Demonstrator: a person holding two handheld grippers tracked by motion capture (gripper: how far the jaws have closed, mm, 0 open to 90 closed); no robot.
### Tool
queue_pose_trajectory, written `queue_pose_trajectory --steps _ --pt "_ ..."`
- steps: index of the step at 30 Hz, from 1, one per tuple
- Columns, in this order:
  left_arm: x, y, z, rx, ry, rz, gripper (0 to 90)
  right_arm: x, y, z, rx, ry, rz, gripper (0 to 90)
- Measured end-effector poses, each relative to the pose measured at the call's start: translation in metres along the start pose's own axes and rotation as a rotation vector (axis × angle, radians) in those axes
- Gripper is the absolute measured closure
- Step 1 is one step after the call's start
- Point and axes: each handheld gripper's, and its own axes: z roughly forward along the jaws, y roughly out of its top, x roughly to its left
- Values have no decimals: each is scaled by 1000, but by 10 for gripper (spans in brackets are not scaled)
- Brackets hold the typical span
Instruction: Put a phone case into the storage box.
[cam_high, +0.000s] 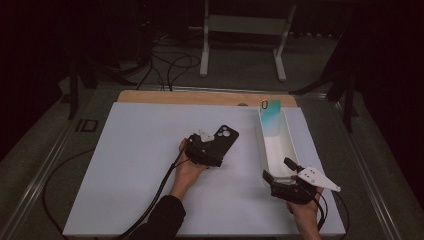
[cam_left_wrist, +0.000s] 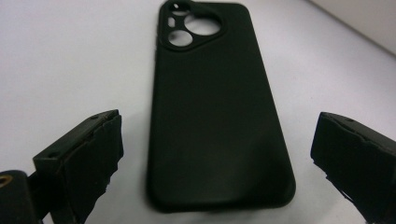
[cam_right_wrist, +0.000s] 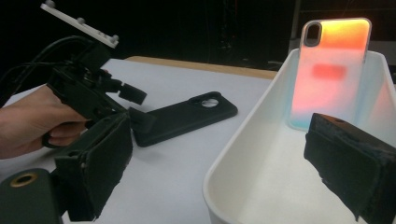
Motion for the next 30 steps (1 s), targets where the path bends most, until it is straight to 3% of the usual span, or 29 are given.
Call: queue_pose_trajectory --steps 8,11,19,25,30 --pt "-3 -1 8 43 -5 5 67 -1 0 -1 -4 -2 3 78" --pt "-4 -4 11 68 19 13 91 -1 0 -1 -4 -3 2 79" --pt "-2 -4 9 89 31 31 122 -1 0 -1 -5 -5 1 78" --pt "4 -9 -3 126 41 46 124 -2 0 -2 -4 -7 6 78" --pt "15 -26 -24 142 56 59 124 -3 0 -2 -3 -10 6 79"
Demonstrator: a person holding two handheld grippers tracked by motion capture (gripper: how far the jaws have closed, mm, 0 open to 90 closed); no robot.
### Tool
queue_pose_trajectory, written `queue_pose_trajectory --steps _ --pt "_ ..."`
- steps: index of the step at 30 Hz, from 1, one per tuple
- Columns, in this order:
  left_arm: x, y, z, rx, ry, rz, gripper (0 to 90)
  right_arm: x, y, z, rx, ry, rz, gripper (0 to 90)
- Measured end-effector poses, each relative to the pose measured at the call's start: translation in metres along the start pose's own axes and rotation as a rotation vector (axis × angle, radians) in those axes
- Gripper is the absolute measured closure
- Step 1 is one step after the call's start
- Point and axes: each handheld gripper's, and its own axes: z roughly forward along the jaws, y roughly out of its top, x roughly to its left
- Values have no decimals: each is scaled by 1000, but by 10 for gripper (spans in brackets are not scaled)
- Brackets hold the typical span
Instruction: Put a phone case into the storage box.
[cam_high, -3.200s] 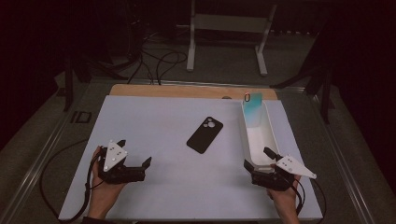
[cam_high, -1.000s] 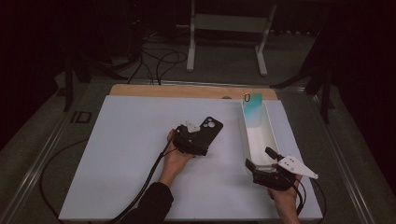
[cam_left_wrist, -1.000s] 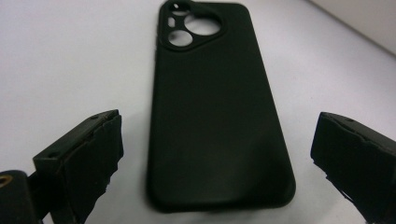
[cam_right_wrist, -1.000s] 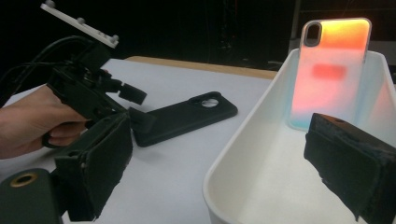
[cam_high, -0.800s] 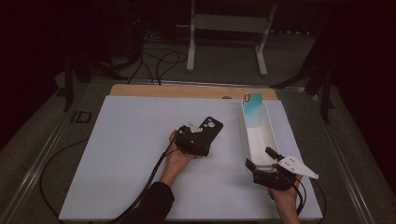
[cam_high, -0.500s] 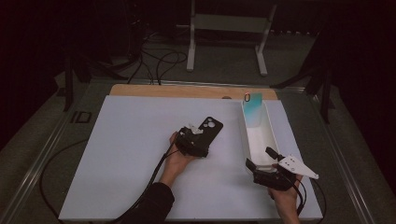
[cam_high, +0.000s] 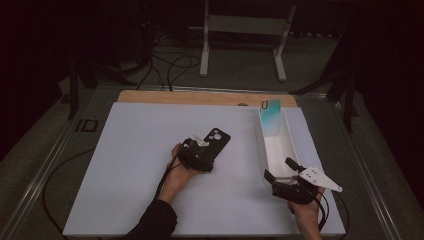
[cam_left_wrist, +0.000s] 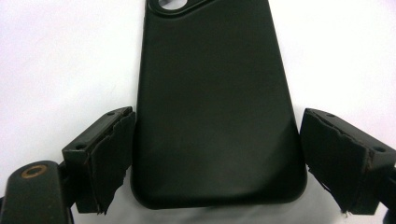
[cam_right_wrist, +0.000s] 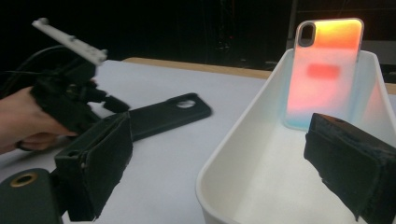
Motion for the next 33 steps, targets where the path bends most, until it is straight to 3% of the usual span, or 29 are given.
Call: queue_pose_trajectory --steps 5,11,15,20,23,25,27,33 --pt "16 -33 -28 13 4 7 124 0 1 1 -4 -1 -2 79" --pt "23 -62 -50 13 -10 12 125 1 1 3 2 0 -6 79" --pt "25 -71 -56 9 -23 -5 125 1 0 4 2 2 -6 79" --pt "24 -72 -55 0 -14 -8 118 1 0 4 1 3 -2 79" --pt "24 -72 -56 -4 20 -12 0 1 0 4 0 2 2 78" --pt "23 -73 -64 -57 36 -21 0 0 0 3 0 1 5 79" --pt "26 -74 -75 -114 24 -48 0 0 1 3 1 4 6 79" --pt "37 -85 -118 -289 34 -94 0 0 1 3 -1 11 6 79"
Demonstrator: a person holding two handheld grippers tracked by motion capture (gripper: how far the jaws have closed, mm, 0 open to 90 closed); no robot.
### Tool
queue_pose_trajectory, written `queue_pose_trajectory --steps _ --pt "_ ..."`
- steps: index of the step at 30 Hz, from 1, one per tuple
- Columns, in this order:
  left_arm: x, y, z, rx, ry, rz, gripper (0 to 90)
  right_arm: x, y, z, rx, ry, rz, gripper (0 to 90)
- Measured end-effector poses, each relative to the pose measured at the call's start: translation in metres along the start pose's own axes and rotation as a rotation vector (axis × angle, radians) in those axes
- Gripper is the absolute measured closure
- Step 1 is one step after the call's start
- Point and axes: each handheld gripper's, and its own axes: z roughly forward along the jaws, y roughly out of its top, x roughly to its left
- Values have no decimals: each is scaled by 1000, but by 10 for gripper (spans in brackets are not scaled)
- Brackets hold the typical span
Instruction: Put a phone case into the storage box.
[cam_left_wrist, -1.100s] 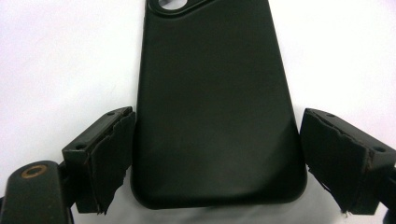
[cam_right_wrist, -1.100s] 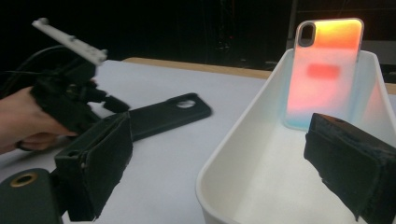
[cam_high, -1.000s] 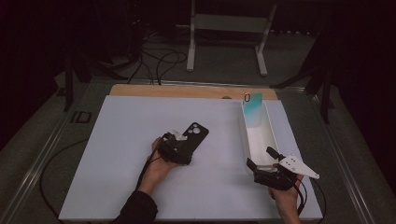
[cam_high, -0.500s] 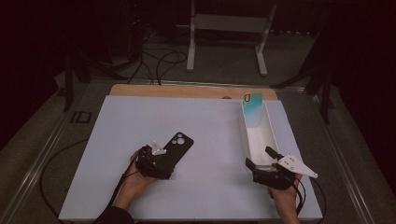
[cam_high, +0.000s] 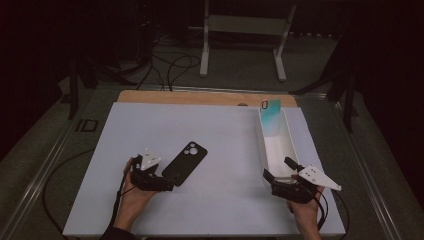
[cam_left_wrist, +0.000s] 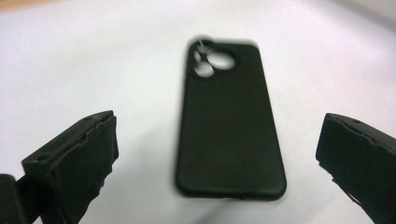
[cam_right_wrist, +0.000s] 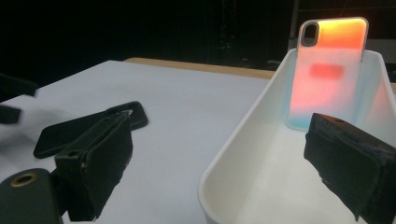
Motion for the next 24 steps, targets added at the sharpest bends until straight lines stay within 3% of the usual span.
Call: queue_pose_trajectory --steps 4,8,12,13,18,24 --pt "10 -7 -29 -93 16 -17 0 -1 0 0 1 6 -2 79" --pt "17 -16 -51 -136 37 -9 0 -1 0 -1 -5 5 -9 79" --pt "20 -21 -59 -145 56 2 0 -1 0 -3 -17 12 -12 92" --pt "24 -28 -66 -157 68 -6 0 -1 0 -3 -17 12 -12 92" --pt "31 -34 -75 -173 88 -25 0 -2 2 -8 -15 11 -8 88" --pt "37 -34 -79 -139 101 -46 0 2 4 -10 6 2 -30 88"
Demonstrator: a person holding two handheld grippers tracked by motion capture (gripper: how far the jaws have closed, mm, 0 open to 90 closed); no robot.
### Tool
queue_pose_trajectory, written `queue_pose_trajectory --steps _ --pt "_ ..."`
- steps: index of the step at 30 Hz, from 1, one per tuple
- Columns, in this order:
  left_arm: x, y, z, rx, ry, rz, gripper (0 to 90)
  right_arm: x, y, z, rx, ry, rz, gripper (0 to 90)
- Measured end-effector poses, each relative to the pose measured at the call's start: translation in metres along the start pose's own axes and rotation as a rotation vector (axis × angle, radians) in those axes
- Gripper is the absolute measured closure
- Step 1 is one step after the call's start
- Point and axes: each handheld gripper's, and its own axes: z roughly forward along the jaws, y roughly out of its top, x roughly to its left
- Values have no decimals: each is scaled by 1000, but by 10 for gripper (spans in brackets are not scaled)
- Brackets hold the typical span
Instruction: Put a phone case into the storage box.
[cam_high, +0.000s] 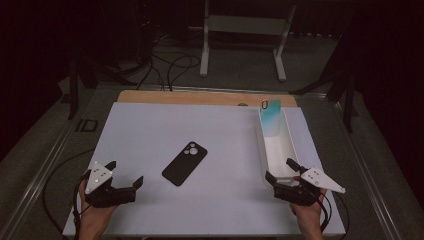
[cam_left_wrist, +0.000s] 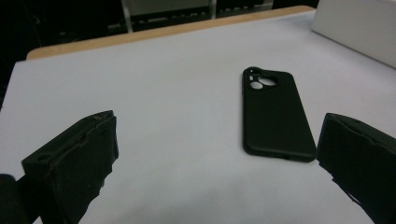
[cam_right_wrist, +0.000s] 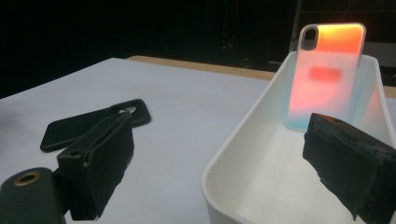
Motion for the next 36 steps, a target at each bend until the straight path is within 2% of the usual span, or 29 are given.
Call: queue_pose_trajectory --steps 8,12,14,15,16,18,19,24,26,27,28,30,31,36 --pt "-3 11 4 72 -13 17 0 0 -1 1 5 -3 2 88" --pt "-5 21 12 102 -25 4 0 -2 0 0 7 -1 14 88" --pt "-8 27 18 132 -29 24 0 -2 0 0 9 0 18 88" --pt "-8 27 18 132 -29 24 0 -2 0 0 9 1 19 88" --pt "-13 34 25 157 -39 44 0 -2 0 1 10 1 16 88" --pt "-14 36 28 170 -39 51 0 -1 0 1 10 2 12 88" --pt "-19 43 37 208 -32 66 0 -1 -1 1 11 6 9 88" --pt "-27 52 57 261 -68 79 0 -2 -1 1 13 4 9 88" --pt "-28 53 62 278 -72 85 0 -2 -1 1 13 4 12 88" --pt "-32 53 70 311 -77 104 0 -2 -1 1 13 4 12 88" --pt "-32 53 70 311 -77 104 0 -2 -1 1 13 4 12 88" --pt "-36 53 82 347 -90 117 0 -2 -1 1 17 4 13 89" --pt "-36 53 82 347 -90 117 0 -2 -2 2 18 4 13 88" --pt "-41 52 103 394 -118 116 0 -1 -2 3 23 6 9 88"
